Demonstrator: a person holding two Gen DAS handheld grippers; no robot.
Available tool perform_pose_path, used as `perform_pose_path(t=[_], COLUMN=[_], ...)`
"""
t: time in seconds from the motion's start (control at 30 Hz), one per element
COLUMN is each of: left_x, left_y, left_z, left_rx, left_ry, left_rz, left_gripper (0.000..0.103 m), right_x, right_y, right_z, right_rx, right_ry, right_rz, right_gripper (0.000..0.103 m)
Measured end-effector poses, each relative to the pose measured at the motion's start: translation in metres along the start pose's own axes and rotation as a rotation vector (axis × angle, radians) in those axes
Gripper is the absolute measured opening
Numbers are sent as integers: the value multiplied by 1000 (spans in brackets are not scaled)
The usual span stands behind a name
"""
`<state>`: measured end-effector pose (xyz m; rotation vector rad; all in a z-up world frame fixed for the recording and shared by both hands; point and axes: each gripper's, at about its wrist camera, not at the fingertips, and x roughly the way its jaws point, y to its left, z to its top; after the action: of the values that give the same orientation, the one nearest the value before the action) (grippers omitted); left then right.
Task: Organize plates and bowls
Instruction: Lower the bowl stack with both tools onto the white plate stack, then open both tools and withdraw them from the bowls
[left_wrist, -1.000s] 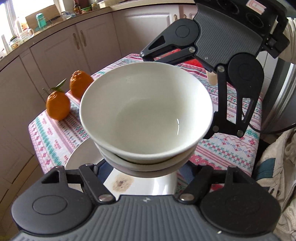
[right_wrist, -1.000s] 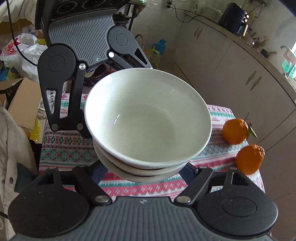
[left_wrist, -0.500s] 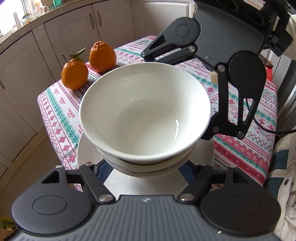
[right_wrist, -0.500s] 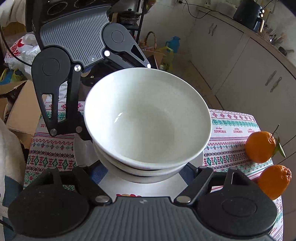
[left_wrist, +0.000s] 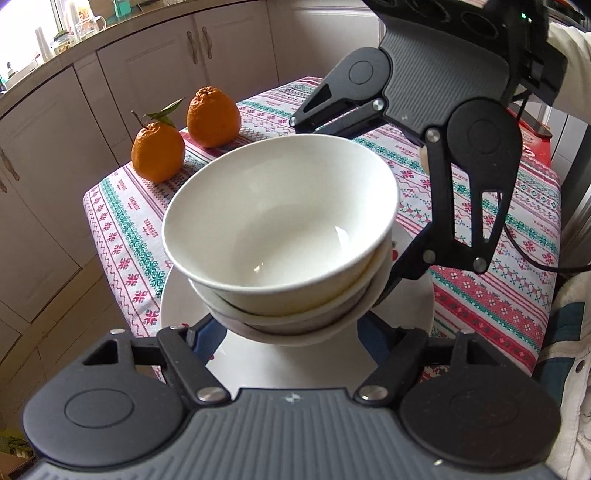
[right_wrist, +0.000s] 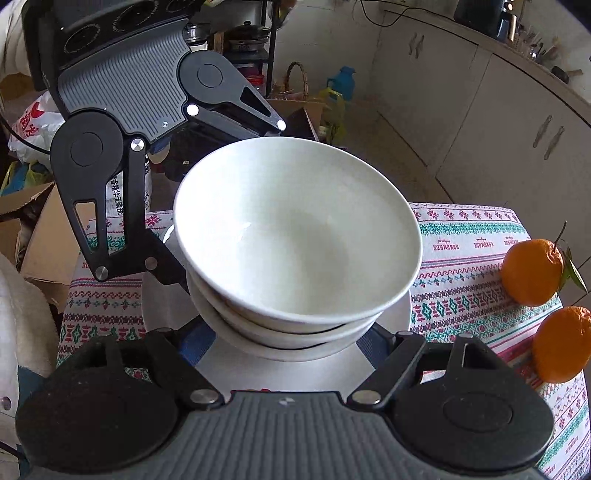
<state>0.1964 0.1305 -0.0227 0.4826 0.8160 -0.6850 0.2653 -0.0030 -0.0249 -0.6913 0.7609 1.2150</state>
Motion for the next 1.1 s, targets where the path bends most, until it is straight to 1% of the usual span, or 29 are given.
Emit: perform_pose_path(t=[0.03,0.1,0.13,0.2,0.3,0.37,0.4,0.47,0.5,0.57,0.6,0.63,0.67,0.73,0.8,0.83,0.9,0.97,1.1], left_x=[-1,-4,-5,-9,-21,-33,-40,-53,-60,-68,-71,-74,-77,-83,-92,-95,-101,-107,-115], left_y=[-1,-3,-4,-8,-17,-25,-30,-41,-47,-63,-70,-77,-83,-92,-102,-105,-112,-119,-128], left_z=[0,-1,-2,-6,-15,-21,-24,-28,-29,-30,-30,-29,-27,-23,-20,-17,-12,-11,-13], left_rx=[-1,-17,-25,-35,-64,-93,-112,-157,-191,-250,-277,-314,-358,-445,-529,-564,-628,-661,-712], left_ry=[-7,-25,-34,-51,-79,-108,-130,-186,-215,-260,-274,-285,-289,-301,-329,-328,-305,-296,-302], left_rz=[9,18,26,51,109,162,199,285,347,477,523,550,559,545,548,564,598,618,629], left_gripper=[81,88,89,95,96,98,101,102,102,102,102,102,102,102,102,102,102,102,102], right_x=[0,-1,0,-6,-24,-36,-43,-56,-62,-70,-74,-77,-81,-91,-99,-103,-115,-124,-130], right_y=[0,3,5,11,21,29,34,45,51,60,65,69,72,83,97,106,121,132,147], right_z=[-1,-1,-2,-4,-11,-17,-20,-24,-27,-30,-31,-32,-34,-41,-45,-47,-53,-57,-57], right_rx=[3,1,-3,-6,26,48,66,119,162,262,331,401,470,593,655,682,733,764,772], right_ry=[-3,-2,0,-19,-58,-78,-89,-101,-107,-106,-104,-103,-101,-132,-157,-172,-203,-232,-246], right_rz=[-2,-14,-20,-44,-69,-109,-145,-227,-289,-399,-465,-519,-562,-632,-677,-708,-736,-744,-785], right_gripper=[86,86,87,94,99,101,101,103,103,103,103,103,103,103,103,103,103,103,103])
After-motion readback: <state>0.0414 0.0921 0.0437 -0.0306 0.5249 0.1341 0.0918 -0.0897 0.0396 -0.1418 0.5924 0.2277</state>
